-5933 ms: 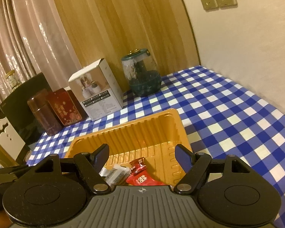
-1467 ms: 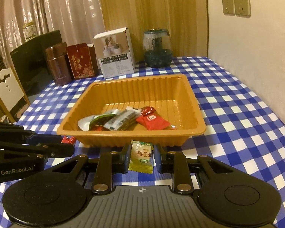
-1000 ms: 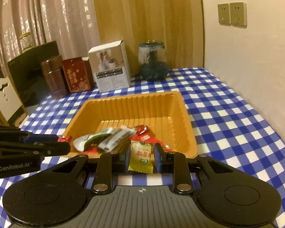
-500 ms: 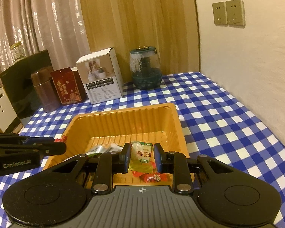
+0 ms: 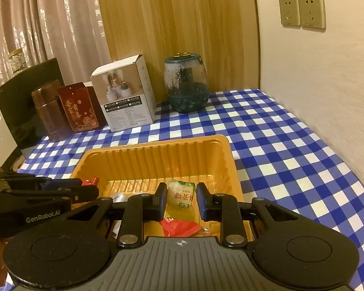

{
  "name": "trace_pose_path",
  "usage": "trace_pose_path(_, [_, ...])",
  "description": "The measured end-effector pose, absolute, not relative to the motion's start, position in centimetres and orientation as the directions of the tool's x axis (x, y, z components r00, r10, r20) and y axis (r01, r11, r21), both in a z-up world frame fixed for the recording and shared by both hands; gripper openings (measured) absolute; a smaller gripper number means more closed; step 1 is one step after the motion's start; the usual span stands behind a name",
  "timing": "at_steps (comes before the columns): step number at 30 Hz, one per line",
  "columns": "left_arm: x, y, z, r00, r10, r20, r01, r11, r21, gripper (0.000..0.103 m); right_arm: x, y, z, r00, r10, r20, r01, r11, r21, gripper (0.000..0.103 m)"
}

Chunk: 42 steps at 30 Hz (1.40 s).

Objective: Organize snacks
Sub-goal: 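Lift and carry both held candies over the orange tray, then lower the red candy and open the left tool while the right tool releases the yellow-green candy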

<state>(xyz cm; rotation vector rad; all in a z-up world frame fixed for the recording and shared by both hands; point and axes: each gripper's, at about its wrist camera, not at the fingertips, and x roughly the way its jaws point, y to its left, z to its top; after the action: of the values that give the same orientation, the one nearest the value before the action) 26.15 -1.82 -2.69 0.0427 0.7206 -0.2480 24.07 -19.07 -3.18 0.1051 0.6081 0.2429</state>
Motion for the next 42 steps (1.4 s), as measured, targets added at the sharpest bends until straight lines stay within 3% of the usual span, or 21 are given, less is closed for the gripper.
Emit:
trace_pose_path(25, [30.0, -1.0, -4.2, 0.713, -0.2, -0.672, 0.213, 0.975, -0.064, 0.023, 27.1, -18.8, -4.5, 0.766, 0.267, -0.585, -0.193, 0.963, 0.187, 0.027])
trace_pose_path(27, [30.2, -0.8, -4.4, 0.716, -0.202, -0.669, 0.205, 0.976, -0.076, 0.034, 27.1, -18.9, -4.6, 0.763, 0.268, -0.588, -0.192, 0.963, 0.189, 0.027])
trace_pose_path(28, [30.2, -0.8, -4.4, 0.717, -0.198, -0.669, 0.199, 0.977, -0.075, 0.049, 27.1, -18.9, -4.7, 0.763, 0.267, -0.589, -0.192, 0.963, 0.189, 0.027])
trace_pose_path(29, [30.2, -0.7, -4.4, 0.719, -0.197, -0.666, 0.198, 0.977, -0.075, 0.055, 27.1, -18.9, -4.7, 0.762, 0.268, -0.59, -0.193, 0.963, 0.189, 0.027])
trace_pose_path(42, [29.1, 0.7, -3.8, 0.719, -0.166, -0.675, 0.194, 0.98, -0.034, 0.055, 27.1, -18.9, -4.6, 0.761, 0.274, -0.588, -0.189, 0.961, 0.204, 0.027])
